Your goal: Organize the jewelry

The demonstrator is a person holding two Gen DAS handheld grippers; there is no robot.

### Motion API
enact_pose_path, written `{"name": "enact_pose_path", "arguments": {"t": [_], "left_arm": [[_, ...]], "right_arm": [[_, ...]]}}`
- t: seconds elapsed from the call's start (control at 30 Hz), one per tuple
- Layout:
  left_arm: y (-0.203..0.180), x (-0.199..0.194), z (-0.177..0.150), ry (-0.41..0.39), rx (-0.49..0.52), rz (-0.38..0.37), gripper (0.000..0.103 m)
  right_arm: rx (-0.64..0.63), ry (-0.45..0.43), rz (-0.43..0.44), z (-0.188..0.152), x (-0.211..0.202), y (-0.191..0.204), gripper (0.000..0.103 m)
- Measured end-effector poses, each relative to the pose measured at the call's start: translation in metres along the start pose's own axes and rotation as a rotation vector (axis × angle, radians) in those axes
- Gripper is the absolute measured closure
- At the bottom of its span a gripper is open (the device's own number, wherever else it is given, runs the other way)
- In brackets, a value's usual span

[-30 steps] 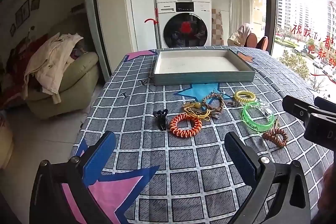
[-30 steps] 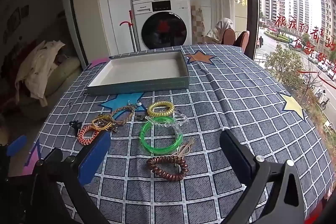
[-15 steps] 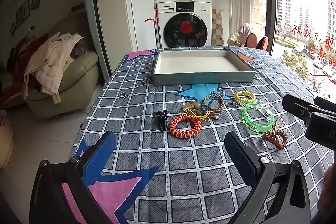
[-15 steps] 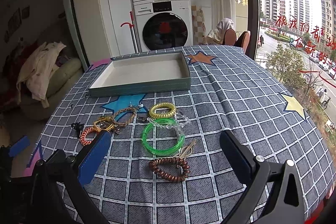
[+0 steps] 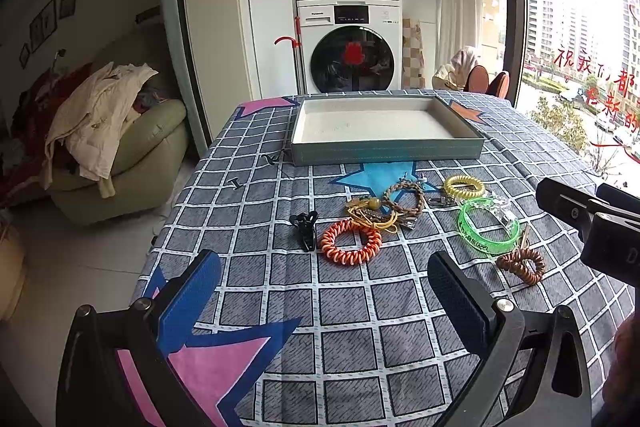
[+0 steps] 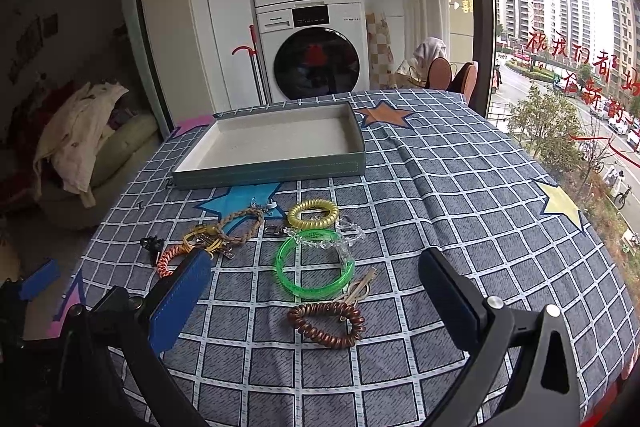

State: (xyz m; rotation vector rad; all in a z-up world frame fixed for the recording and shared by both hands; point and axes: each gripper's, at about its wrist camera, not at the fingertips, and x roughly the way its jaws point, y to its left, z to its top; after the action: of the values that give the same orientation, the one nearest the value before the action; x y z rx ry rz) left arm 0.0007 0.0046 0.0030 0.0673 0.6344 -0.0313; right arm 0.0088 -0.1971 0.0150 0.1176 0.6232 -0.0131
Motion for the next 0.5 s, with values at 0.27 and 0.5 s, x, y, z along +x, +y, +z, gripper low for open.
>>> {"name": "enact_pose_path", "arguments": {"t": [0.27,0.5], "left_arm": [[0.0003,-0.0003,-0.0005,-0.002,-0.001,0.000,0.000],[-0.0001,-0.0001,-0.0004,-0.001,-0.002,-0.001,0.000]], "right_arm": [[-0.001,-0.004,0.003,-0.0002,-0.0013,0.0013,0.000],[-0.001,-0.003,0.001,0.0001,-0.0011,0.0017,0.000]]}}
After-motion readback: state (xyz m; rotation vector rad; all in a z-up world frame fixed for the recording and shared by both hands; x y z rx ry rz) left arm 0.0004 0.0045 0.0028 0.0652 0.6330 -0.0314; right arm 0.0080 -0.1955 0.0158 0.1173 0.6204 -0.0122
